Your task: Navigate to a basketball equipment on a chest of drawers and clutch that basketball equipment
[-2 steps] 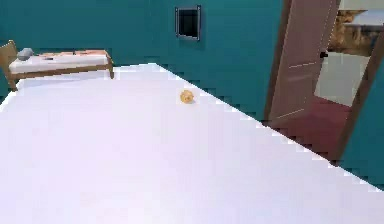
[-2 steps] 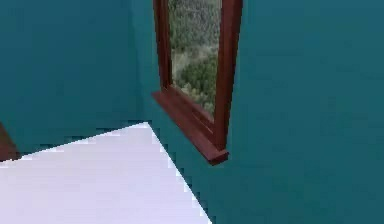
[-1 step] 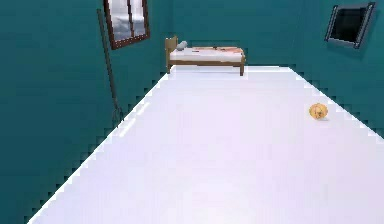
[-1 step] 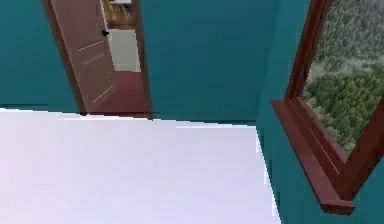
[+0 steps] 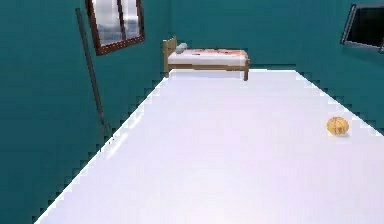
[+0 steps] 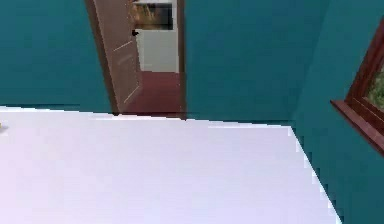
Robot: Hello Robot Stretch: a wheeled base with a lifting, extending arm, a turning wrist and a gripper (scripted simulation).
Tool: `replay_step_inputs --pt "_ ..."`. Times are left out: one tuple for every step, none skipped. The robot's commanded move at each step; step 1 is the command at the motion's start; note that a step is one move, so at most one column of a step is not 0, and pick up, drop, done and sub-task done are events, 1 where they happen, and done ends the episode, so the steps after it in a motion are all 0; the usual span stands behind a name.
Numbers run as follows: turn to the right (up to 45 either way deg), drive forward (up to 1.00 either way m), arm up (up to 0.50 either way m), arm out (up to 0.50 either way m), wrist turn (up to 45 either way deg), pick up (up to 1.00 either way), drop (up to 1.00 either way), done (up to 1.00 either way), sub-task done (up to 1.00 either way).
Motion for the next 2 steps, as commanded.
replay_step_inputs --pt "-45.0 0.0 0.0 0.0 0.0 0.0 0.0 0.0 0.0" --pt "-9.0 0.0 0.0 0.0 0.0 0.0 0.0 0.0 0.0"
